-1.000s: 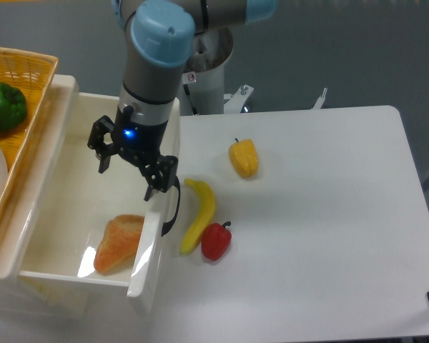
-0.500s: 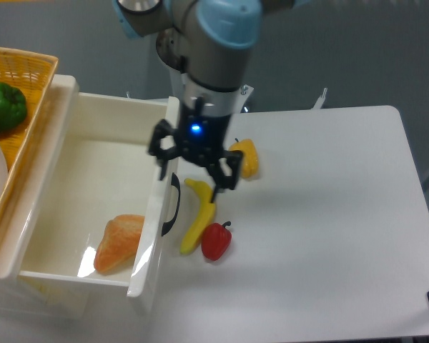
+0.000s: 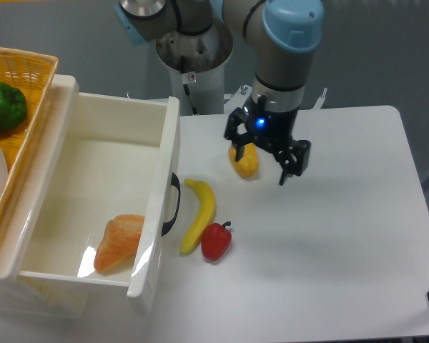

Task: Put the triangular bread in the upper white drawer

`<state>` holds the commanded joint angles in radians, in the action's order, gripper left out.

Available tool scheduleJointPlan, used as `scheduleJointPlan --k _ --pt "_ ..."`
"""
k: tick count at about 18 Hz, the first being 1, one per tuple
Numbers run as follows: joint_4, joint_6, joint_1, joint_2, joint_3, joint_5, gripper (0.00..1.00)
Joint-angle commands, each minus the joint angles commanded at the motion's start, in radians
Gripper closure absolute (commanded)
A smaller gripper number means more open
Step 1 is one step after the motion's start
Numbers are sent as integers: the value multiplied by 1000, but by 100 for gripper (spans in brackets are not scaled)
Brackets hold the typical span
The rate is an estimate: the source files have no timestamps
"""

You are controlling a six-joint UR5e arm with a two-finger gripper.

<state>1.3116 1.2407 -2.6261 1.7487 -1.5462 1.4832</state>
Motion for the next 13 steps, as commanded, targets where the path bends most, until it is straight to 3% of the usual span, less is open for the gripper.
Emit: scheduleJointPlan --k 4,13 --pt "-2 141 -54 34 -15 31 0" --pt "-15 281 -109 101 -19 32 0"
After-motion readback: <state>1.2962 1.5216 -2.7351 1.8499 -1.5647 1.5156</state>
